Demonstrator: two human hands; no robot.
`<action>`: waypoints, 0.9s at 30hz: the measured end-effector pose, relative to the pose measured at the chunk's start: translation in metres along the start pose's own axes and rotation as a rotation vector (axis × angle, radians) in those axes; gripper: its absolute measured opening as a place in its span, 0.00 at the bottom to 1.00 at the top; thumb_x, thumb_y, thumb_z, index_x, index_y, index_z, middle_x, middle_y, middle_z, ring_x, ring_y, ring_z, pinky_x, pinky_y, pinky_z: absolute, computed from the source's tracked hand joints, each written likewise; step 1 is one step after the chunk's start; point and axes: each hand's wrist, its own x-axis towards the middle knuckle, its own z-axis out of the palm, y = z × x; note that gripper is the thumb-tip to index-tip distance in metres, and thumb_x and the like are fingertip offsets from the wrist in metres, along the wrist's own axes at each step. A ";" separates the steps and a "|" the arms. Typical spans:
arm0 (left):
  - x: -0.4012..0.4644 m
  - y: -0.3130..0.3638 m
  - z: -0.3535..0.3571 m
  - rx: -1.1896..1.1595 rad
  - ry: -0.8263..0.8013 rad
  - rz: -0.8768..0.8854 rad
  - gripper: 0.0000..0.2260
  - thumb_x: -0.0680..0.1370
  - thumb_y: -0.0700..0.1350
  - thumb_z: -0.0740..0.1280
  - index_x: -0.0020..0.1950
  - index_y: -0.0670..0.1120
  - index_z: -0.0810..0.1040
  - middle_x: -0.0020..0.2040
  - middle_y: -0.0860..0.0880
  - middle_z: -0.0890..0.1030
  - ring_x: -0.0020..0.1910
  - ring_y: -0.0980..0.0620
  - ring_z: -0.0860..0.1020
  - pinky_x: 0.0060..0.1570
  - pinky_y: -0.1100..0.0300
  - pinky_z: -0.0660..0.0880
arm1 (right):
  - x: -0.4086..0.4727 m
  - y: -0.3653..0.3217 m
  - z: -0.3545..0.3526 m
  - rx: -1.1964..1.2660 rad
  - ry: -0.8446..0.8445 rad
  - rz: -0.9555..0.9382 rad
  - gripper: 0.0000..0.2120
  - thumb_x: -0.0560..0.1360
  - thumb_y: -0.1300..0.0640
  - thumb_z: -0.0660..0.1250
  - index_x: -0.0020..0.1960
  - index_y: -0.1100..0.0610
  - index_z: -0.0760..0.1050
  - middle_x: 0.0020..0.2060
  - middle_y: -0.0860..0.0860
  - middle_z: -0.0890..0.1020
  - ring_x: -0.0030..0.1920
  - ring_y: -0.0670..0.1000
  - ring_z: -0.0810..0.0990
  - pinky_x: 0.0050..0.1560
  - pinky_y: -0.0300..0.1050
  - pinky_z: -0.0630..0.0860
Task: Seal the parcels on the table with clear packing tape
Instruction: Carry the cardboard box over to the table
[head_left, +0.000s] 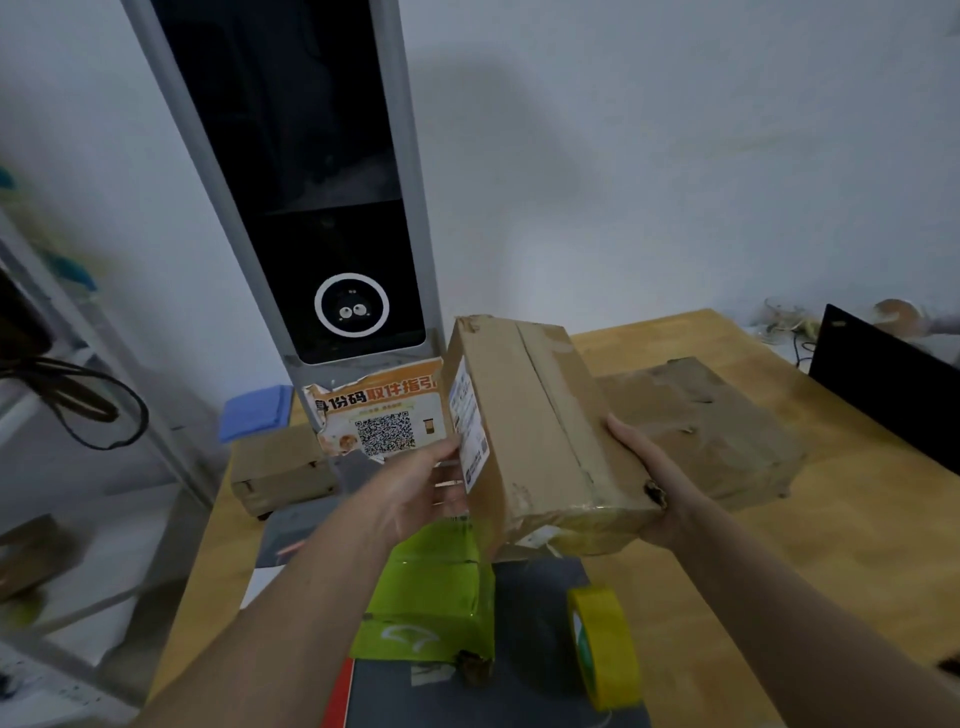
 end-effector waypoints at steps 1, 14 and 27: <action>0.001 0.002 0.001 -0.007 -0.005 -0.001 0.11 0.81 0.53 0.64 0.49 0.45 0.77 0.37 0.47 0.80 0.31 0.51 0.79 0.30 0.60 0.77 | 0.004 0.000 0.001 -0.006 0.003 0.008 0.26 0.74 0.42 0.66 0.62 0.60 0.78 0.44 0.57 0.84 0.41 0.56 0.84 0.37 0.49 0.81; 0.019 0.010 0.021 -0.093 -0.118 0.016 0.22 0.75 0.65 0.66 0.53 0.48 0.83 0.47 0.44 0.86 0.48 0.46 0.83 0.52 0.50 0.79 | 0.017 0.007 -0.006 0.017 0.011 0.003 0.24 0.72 0.42 0.67 0.60 0.59 0.78 0.44 0.57 0.85 0.41 0.56 0.85 0.38 0.49 0.82; 0.053 -0.007 0.061 -0.308 0.073 0.132 0.34 0.66 0.69 0.67 0.66 0.53 0.77 0.60 0.43 0.81 0.59 0.44 0.78 0.58 0.47 0.75 | 0.074 -0.005 -0.052 0.039 -0.123 0.010 0.38 0.56 0.44 0.83 0.61 0.59 0.81 0.56 0.60 0.83 0.52 0.59 0.84 0.47 0.53 0.82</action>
